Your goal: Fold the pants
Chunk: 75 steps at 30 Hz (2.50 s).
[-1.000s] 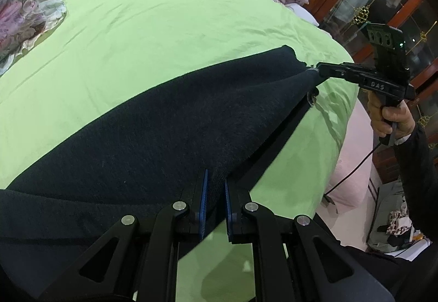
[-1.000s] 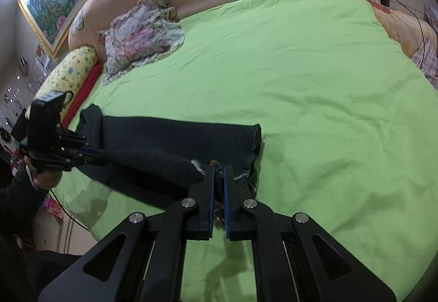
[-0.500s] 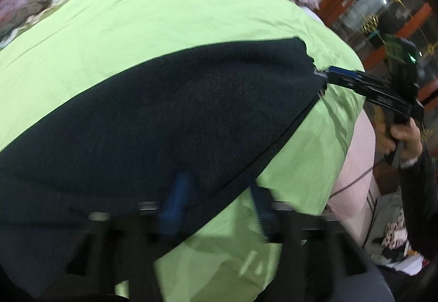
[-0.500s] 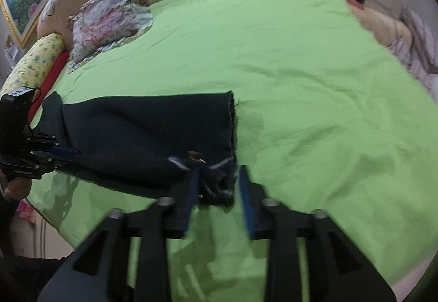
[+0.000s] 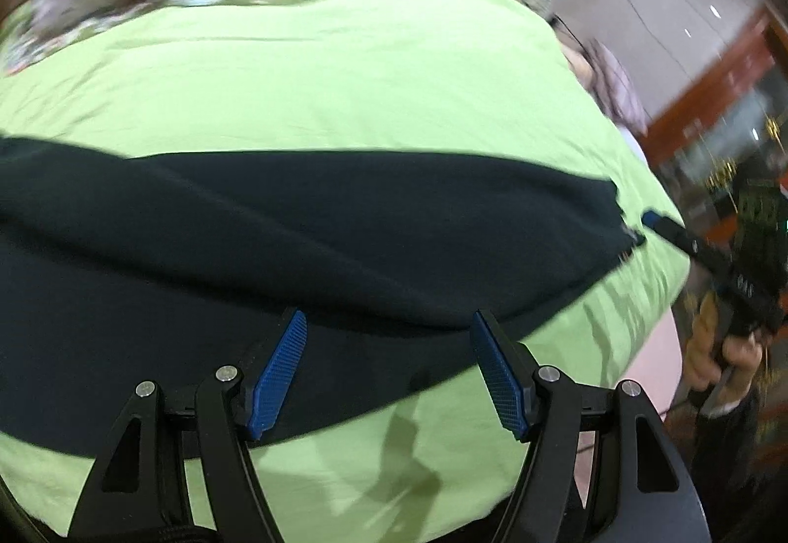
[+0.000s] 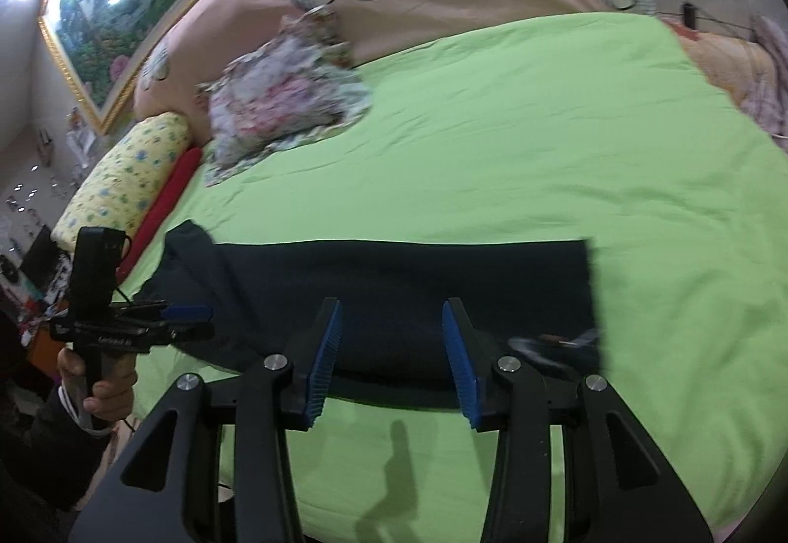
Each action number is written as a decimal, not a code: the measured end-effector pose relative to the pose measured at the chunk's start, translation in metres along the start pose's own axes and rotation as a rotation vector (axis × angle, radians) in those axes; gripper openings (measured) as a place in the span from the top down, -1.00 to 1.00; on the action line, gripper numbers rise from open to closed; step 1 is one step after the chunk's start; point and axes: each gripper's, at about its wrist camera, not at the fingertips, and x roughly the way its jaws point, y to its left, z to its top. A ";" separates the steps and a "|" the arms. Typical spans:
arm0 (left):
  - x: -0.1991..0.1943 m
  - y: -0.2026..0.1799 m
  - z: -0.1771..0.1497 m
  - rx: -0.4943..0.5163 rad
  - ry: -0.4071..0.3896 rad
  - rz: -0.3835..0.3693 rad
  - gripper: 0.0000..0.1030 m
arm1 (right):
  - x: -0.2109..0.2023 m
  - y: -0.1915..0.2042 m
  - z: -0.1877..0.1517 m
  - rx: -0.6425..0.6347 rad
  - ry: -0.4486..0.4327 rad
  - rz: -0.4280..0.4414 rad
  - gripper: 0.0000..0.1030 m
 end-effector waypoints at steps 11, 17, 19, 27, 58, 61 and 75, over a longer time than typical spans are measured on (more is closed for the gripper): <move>-0.073 0.120 0.011 -0.243 -0.137 0.133 -0.35 | 0.065 0.065 0.008 -0.048 0.083 0.151 0.14; -0.102 0.184 0.025 -0.324 -0.166 0.204 -0.38 | 0.100 0.095 0.010 -0.075 0.153 0.208 0.14; -0.104 0.199 0.029 -0.341 -0.166 0.214 -0.38 | 0.110 0.102 0.011 -0.079 0.171 0.224 0.11; -0.112 0.250 0.070 -0.358 -0.156 0.272 -0.48 | 0.155 0.133 0.023 -0.122 0.256 0.283 0.02; -0.080 0.255 0.103 -0.148 -0.058 0.205 0.43 | 0.229 0.210 0.025 -0.334 0.404 0.357 0.88; -0.101 0.247 0.086 -0.151 -0.114 0.194 0.45 | 0.209 0.216 0.022 -0.366 0.370 0.361 0.88; -0.142 0.233 -0.018 -0.145 -0.333 0.215 0.45 | 0.182 0.228 -0.032 -0.427 0.355 0.324 0.88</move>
